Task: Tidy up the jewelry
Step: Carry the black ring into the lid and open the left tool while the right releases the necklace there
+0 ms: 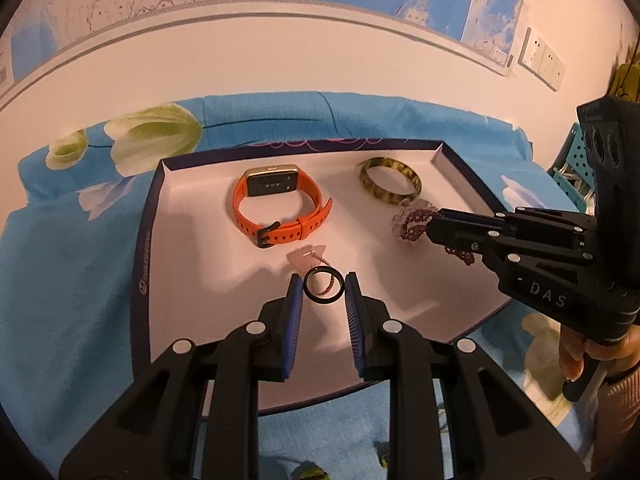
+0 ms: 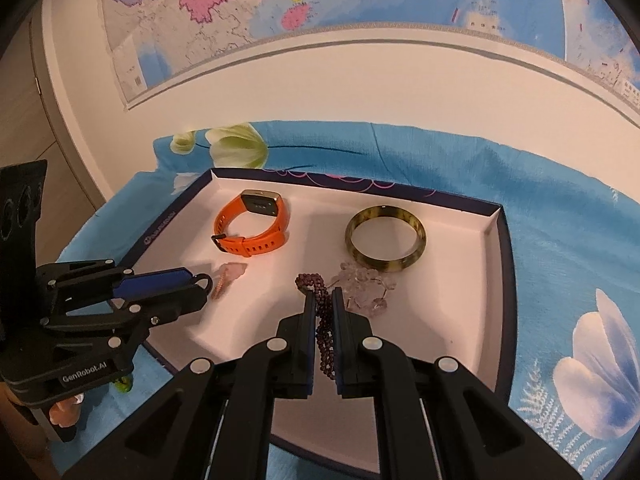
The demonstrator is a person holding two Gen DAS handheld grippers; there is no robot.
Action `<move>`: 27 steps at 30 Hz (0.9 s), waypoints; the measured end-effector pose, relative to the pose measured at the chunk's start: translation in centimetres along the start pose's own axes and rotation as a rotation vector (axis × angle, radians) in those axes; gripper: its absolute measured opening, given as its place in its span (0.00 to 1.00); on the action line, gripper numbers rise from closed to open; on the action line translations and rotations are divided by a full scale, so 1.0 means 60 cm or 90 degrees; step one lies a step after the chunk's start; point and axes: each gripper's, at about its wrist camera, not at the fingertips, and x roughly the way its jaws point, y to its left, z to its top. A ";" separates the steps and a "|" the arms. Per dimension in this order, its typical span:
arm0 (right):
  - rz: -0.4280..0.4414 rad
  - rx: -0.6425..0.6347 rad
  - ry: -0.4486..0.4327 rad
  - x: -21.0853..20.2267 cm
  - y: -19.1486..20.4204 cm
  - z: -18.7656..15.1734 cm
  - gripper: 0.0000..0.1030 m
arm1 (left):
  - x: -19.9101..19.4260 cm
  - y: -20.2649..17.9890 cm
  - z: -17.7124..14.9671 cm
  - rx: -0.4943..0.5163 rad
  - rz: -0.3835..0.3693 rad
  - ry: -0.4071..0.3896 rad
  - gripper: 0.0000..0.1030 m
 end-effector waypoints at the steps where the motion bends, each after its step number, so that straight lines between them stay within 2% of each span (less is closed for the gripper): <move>1: -0.003 0.003 -0.001 0.003 -0.001 0.001 0.06 | 0.005 0.000 -0.001 -0.001 0.001 0.005 0.21; 13: -0.035 0.003 -0.008 0.004 -0.003 0.003 0.08 | 0.021 0.007 -0.004 -0.013 0.006 0.020 0.23; 21: -0.037 0.016 -0.035 -0.026 -0.009 0.003 0.08 | -0.008 0.013 0.000 -0.023 0.018 -0.013 0.35; 27: -0.023 0.021 -0.064 -0.070 -0.005 -0.008 0.19 | -0.068 0.007 0.000 -0.007 0.019 -0.070 0.38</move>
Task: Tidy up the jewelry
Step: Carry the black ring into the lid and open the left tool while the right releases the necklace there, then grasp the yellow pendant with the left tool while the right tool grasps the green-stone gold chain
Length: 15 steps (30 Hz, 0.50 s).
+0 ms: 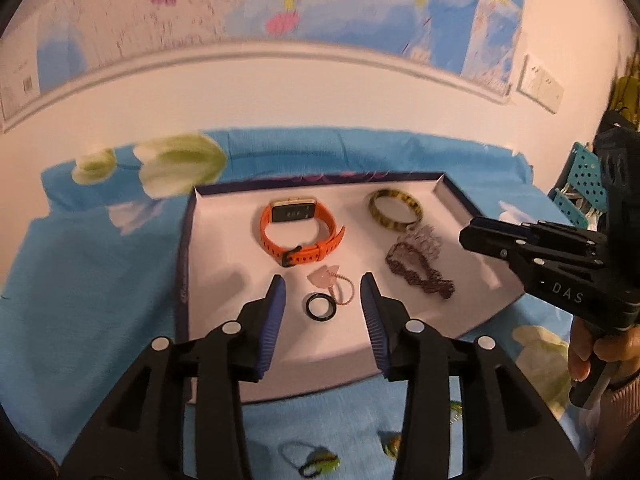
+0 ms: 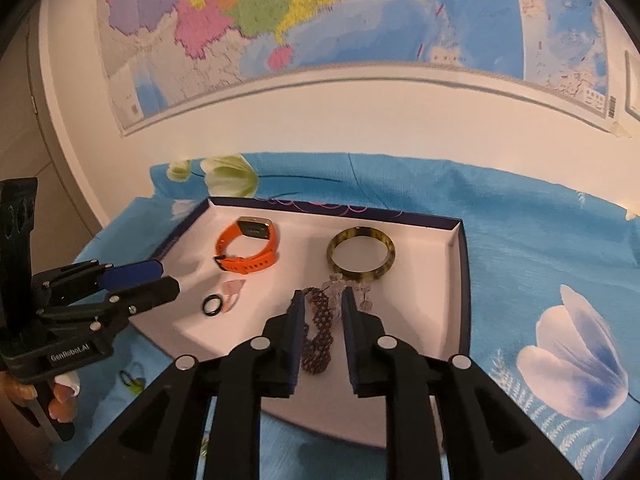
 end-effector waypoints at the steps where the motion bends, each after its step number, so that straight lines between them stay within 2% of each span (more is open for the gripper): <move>1: 0.004 0.000 -0.004 -0.007 0.002 -0.002 0.20 | -0.012 -0.002 -0.001 0.003 -0.003 -0.009 0.38; 8: 0.049 -0.023 -0.007 -0.052 0.031 -0.029 0.25 | -0.068 -0.007 -0.028 0.018 -0.021 -0.038 0.39; 15: 0.073 -0.042 0.022 -0.065 0.056 -0.073 0.26 | -0.094 -0.018 -0.076 0.038 -0.036 -0.026 0.39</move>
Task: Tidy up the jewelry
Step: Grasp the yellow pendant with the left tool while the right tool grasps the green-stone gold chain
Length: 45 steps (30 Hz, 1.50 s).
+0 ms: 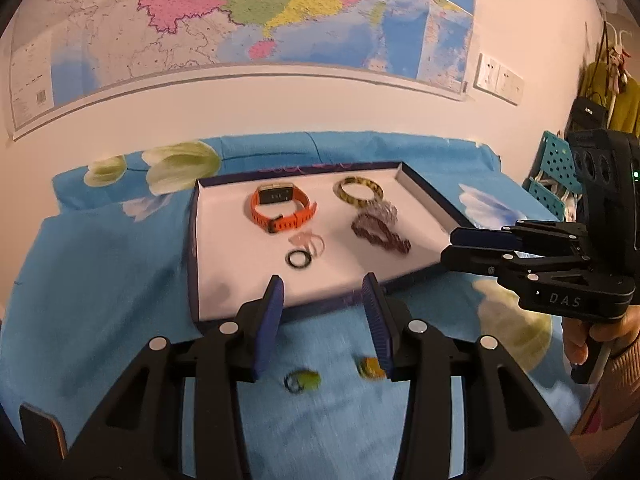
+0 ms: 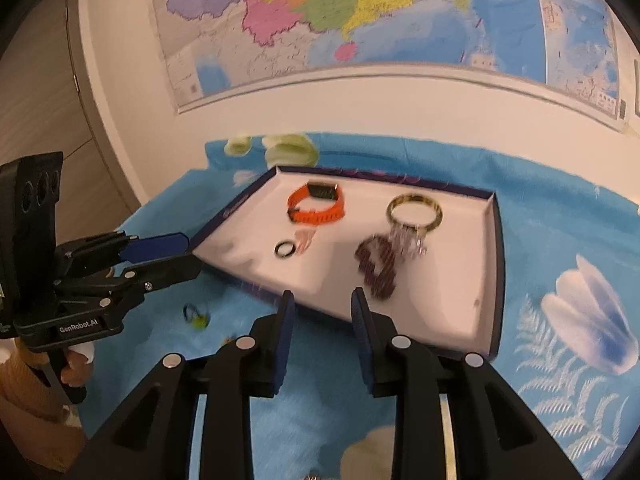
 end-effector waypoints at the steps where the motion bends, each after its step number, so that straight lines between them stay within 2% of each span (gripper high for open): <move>1: 0.003 0.003 0.005 0.000 0.001 -0.005 0.26 | -0.002 -0.002 -0.006 0.001 -0.004 0.003 0.39; 12: 0.032 0.014 0.060 0.020 0.023 -0.062 0.26 | 0.007 -0.038 -0.069 0.029 -0.042 0.052 0.40; 23: 0.040 0.016 0.079 0.045 0.039 -0.065 0.26 | 0.029 -0.052 -0.075 0.036 -0.055 0.092 0.39; 29: 0.033 0.021 0.088 0.053 0.039 -0.064 0.26 | 0.045 -0.051 -0.073 0.021 -0.070 0.114 0.36; 32: 0.032 0.022 0.091 0.056 0.039 -0.064 0.24 | 0.053 -0.049 -0.074 0.009 -0.076 0.127 0.32; 37: 0.029 0.020 0.096 0.058 0.040 -0.063 0.11 | 0.058 -0.045 -0.074 -0.004 -0.075 0.132 0.26; 40: 0.029 0.017 0.096 0.057 0.041 -0.063 0.09 | 0.061 -0.043 -0.073 -0.008 -0.071 0.134 0.19; 45: 0.028 0.012 0.094 0.055 0.043 -0.064 0.09 | 0.061 -0.042 -0.072 -0.010 -0.066 0.132 0.17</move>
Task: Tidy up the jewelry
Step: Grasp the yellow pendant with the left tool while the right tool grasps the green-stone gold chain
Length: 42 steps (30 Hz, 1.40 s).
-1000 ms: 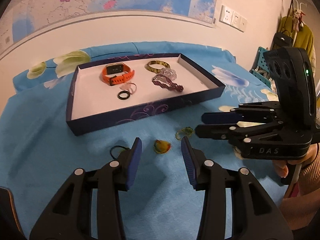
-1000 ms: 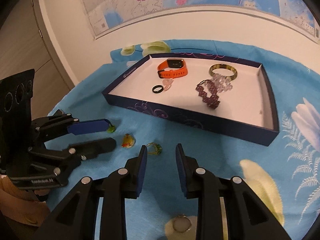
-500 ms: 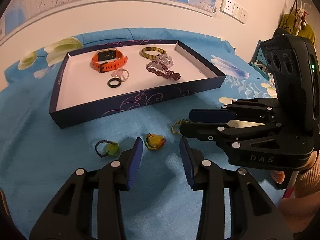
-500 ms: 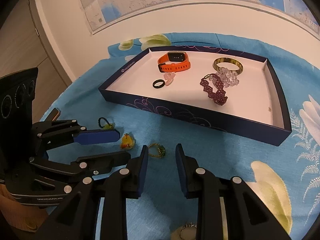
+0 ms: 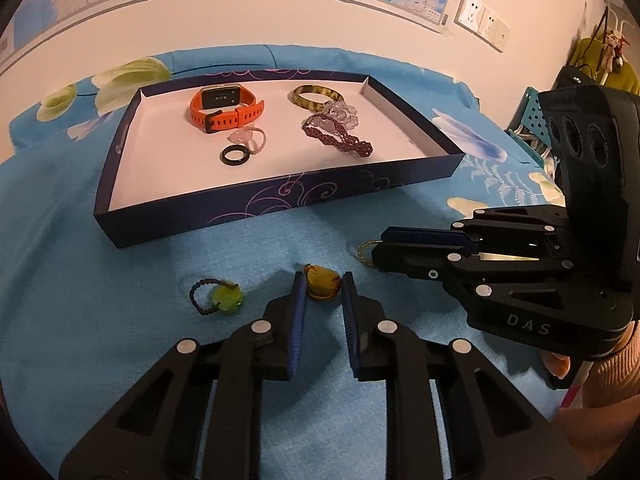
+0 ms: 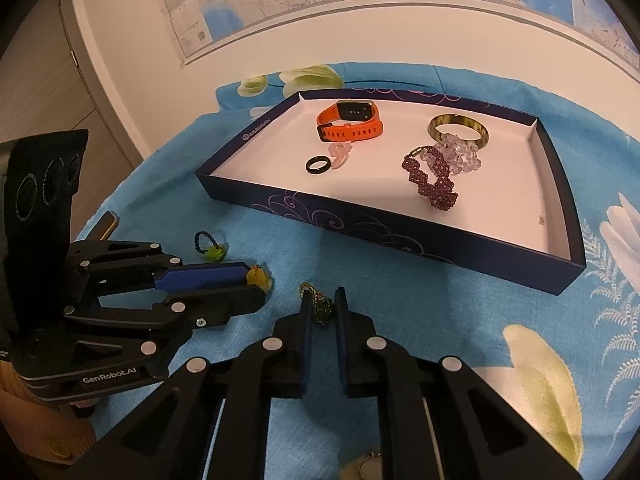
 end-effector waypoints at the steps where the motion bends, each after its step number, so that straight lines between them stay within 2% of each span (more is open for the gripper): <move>1: 0.000 0.000 -0.001 -0.001 0.000 0.000 0.09 | 0.000 0.000 0.000 0.001 0.001 -0.001 0.17; 7: -0.002 0.002 -0.013 -0.013 -0.004 -0.001 0.08 | -0.005 -0.003 0.001 0.001 -0.002 -0.010 0.15; 9: -0.004 0.004 -0.019 -0.019 -0.007 0.000 0.08 | -0.010 -0.005 0.003 0.002 -0.006 -0.016 0.08; 16: -0.003 0.003 -0.041 -0.039 -0.009 0.004 0.08 | -0.024 -0.010 0.010 0.011 -0.013 -0.033 0.07; 17: -0.004 0.002 -0.042 -0.041 -0.009 0.005 0.08 | -0.024 -0.010 0.010 0.012 -0.010 -0.033 0.10; 18: -0.006 0.001 -0.043 -0.042 -0.009 0.005 0.08 | -0.024 -0.009 0.009 0.011 -0.008 -0.033 0.19; 20: -0.006 0.002 -0.044 -0.042 -0.010 0.005 0.08 | -0.022 -0.008 0.006 0.013 -0.010 -0.030 0.27; 25: -0.006 0.005 -0.042 -0.041 -0.012 0.003 0.08 | -0.009 -0.012 0.002 0.027 -0.007 -0.014 0.29; 29: -0.005 0.007 -0.041 -0.041 -0.013 0.002 0.08 | 0.007 -0.013 0.007 0.025 -0.001 0.003 0.27; 32: -0.005 0.008 -0.042 -0.041 -0.014 0.001 0.08 | 0.012 -0.011 0.010 0.021 -0.001 0.005 0.18; 42: -0.004 0.005 -0.056 -0.051 -0.014 0.006 0.08 | -0.001 -0.012 0.009 0.015 -0.003 -0.015 0.17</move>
